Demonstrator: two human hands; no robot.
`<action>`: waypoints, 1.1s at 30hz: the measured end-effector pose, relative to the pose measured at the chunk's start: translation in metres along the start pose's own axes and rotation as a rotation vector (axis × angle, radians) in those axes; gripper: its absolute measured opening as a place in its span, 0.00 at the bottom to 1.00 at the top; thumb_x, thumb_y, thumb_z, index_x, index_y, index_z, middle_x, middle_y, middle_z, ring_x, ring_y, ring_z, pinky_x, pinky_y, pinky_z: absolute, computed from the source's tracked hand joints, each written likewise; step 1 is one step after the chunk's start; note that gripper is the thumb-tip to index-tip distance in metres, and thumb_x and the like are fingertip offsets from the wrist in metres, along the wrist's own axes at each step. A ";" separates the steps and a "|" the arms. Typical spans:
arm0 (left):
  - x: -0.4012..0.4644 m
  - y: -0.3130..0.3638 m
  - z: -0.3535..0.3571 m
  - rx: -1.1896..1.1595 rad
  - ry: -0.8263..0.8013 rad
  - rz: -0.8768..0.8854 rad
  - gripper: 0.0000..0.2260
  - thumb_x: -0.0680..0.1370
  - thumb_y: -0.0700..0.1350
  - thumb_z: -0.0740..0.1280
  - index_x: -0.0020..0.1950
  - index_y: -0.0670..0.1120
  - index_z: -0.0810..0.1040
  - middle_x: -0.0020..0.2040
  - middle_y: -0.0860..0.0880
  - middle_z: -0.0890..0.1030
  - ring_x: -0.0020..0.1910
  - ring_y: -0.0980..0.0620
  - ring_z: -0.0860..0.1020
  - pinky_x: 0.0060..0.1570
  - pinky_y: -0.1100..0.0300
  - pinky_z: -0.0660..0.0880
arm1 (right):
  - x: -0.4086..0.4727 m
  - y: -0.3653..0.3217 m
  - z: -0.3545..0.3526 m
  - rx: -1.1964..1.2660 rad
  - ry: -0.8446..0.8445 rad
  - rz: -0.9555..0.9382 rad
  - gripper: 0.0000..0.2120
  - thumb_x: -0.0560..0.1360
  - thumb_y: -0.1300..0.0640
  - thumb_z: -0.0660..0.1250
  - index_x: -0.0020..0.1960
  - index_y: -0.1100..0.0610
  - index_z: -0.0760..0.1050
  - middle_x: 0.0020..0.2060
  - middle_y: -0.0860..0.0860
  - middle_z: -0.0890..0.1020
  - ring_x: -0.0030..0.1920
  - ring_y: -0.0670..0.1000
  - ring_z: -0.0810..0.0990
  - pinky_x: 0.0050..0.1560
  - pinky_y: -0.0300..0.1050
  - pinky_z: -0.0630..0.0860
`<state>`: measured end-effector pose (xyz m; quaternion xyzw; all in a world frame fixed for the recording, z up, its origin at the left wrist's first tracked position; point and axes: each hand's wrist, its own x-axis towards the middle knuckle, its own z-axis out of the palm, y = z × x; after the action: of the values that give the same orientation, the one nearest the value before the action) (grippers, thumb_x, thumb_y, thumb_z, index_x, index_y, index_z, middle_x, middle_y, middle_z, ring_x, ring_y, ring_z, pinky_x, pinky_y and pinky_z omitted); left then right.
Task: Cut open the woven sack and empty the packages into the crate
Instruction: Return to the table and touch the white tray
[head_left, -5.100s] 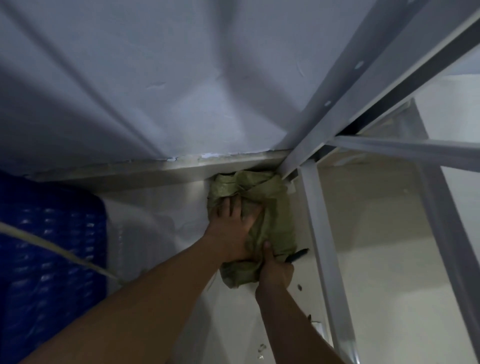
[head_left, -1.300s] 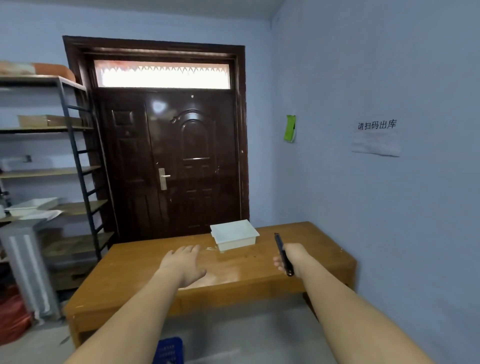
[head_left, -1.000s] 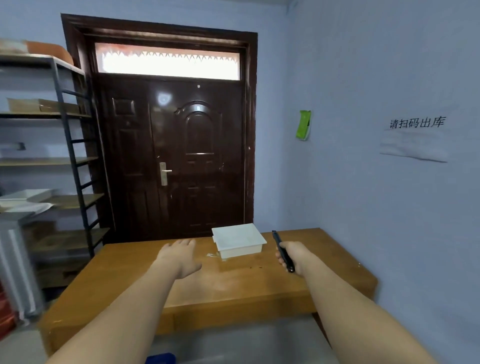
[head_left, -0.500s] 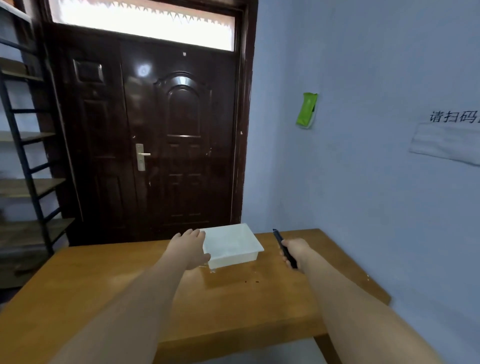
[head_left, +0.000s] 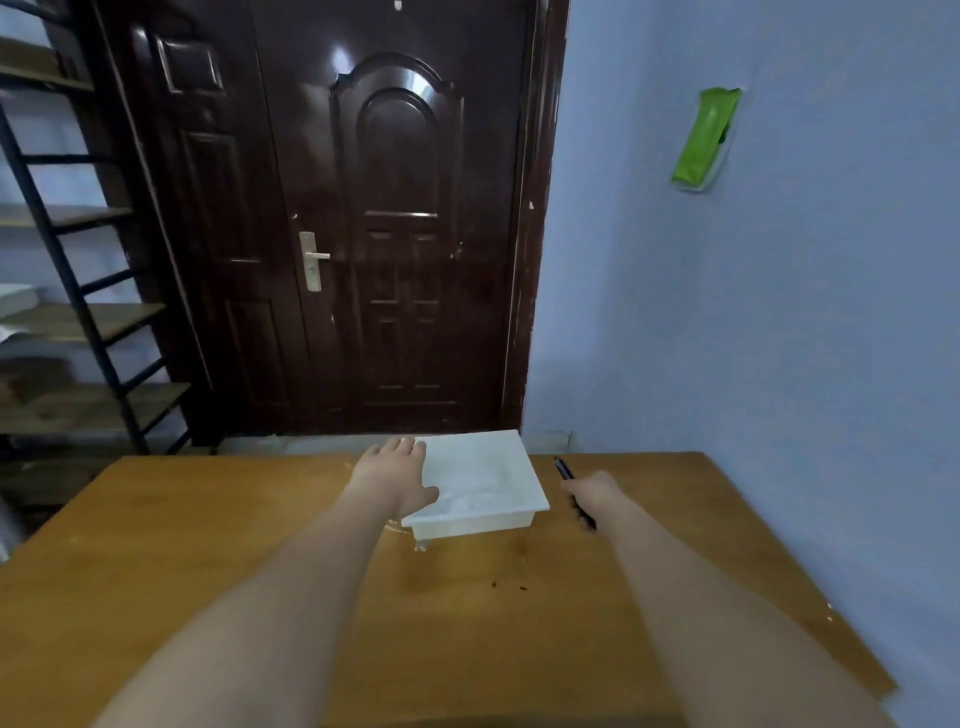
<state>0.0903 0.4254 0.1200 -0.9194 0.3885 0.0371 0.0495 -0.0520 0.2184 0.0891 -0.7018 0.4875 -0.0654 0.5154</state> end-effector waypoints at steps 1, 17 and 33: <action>0.010 0.010 -0.002 0.000 -0.008 0.003 0.33 0.78 0.59 0.56 0.77 0.44 0.51 0.78 0.46 0.54 0.77 0.47 0.53 0.75 0.49 0.52 | 0.012 0.001 -0.007 -0.010 -0.008 0.001 0.13 0.76 0.63 0.61 0.33 0.61 0.67 0.28 0.55 0.70 0.26 0.51 0.66 0.27 0.42 0.64; 0.155 0.174 -0.017 0.035 -0.049 0.214 0.33 0.79 0.58 0.55 0.78 0.44 0.48 0.79 0.46 0.50 0.78 0.47 0.48 0.76 0.49 0.49 | 0.134 0.058 -0.153 0.063 0.134 0.104 0.15 0.80 0.57 0.60 0.37 0.63 0.69 0.28 0.56 0.71 0.25 0.51 0.66 0.26 0.41 0.62; 0.233 0.278 -0.034 0.024 -0.038 0.272 0.33 0.78 0.56 0.56 0.78 0.44 0.49 0.79 0.46 0.53 0.78 0.48 0.49 0.76 0.48 0.49 | 0.192 0.069 -0.248 -0.060 0.216 0.041 0.17 0.77 0.58 0.62 0.30 0.59 0.69 0.26 0.55 0.73 0.25 0.52 0.70 0.26 0.41 0.65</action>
<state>0.0537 0.0624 0.1119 -0.8567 0.5089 0.0563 0.0623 -0.1426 -0.0888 0.0700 -0.6957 0.5562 -0.1151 0.4398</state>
